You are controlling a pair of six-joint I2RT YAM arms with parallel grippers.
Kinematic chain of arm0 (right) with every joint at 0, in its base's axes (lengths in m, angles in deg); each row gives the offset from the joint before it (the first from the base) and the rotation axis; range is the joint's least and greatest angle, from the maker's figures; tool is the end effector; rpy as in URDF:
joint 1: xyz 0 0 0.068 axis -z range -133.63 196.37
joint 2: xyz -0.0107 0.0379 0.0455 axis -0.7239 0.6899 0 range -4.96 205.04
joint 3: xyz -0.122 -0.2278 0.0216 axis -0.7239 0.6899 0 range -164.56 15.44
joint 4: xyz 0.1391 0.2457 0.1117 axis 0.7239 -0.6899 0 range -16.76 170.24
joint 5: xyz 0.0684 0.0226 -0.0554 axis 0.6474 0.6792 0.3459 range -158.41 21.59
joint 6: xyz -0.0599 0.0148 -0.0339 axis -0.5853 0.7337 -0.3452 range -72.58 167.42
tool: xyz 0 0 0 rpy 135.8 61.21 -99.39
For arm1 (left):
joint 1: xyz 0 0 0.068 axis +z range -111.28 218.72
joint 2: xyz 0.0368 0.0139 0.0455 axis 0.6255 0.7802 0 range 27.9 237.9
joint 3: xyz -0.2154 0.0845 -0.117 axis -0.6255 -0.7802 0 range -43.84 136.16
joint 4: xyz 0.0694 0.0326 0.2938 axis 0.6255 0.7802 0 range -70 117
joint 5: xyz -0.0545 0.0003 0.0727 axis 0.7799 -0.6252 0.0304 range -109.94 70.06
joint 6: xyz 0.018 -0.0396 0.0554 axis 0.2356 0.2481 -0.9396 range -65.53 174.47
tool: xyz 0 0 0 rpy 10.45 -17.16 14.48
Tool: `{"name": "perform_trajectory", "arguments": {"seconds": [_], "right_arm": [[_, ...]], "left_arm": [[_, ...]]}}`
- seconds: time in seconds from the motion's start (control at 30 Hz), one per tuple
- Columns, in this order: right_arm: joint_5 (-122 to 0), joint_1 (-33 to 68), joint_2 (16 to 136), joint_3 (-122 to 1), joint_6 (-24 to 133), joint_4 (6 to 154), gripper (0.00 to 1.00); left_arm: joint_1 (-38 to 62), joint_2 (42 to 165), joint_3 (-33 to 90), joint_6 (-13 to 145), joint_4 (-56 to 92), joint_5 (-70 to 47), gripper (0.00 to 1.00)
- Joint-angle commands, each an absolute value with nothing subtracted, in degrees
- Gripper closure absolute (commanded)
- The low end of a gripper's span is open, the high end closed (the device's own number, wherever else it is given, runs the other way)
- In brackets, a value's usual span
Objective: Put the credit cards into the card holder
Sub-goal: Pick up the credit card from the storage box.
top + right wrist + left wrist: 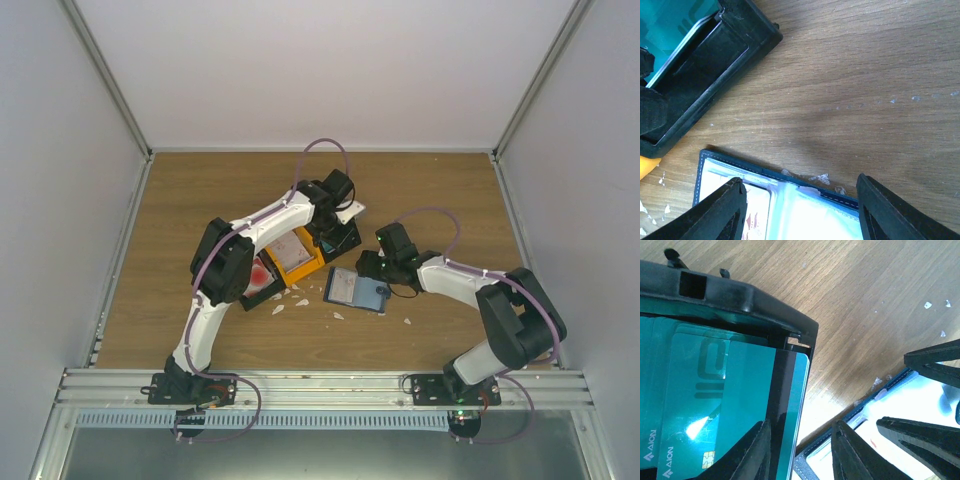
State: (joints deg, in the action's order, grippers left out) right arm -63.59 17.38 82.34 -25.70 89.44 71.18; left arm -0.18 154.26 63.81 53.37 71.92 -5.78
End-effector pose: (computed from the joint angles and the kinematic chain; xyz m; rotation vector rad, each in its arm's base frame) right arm 0.2838 0.1627 0.0880 0.2647 2.6244 0.5702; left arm 0.3840 -0.3279 0.1563 1.0355 2.6674 -0.4943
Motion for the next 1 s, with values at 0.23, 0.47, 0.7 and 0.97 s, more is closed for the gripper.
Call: {"name": "perform_trajectory", "arguments": {"seconds": [0.23, 0.47, 0.7, 0.97], "right_arm": [[-64.43, 17.83, 81.43, -25.4, 89.34, 71.13, 0.39], [-64.4, 17.81, 81.44, -25.43, 89.31, 71.26, 0.39], [-64.46, 17.81, 81.26, -25.12, 89.47, 71.04, 0.39], [-64.53, 17.84, 81.26, -25.25, 89.56, 71.02, 0.39]], "left_arm": [[-0.56, 151.98, 62.84, 53.41, 71.97, -7.3, 0.66], [-0.65, 154.35, 63.66, 53.36, 71.55, -8.94, 0.5], [-1.23, 155.73, 63.79, 52.65, 72.56, -9.03, 0.49], [-1.31, 153.26, 63.4, 52.4, 72.54, -7.19, 0.61]]}}
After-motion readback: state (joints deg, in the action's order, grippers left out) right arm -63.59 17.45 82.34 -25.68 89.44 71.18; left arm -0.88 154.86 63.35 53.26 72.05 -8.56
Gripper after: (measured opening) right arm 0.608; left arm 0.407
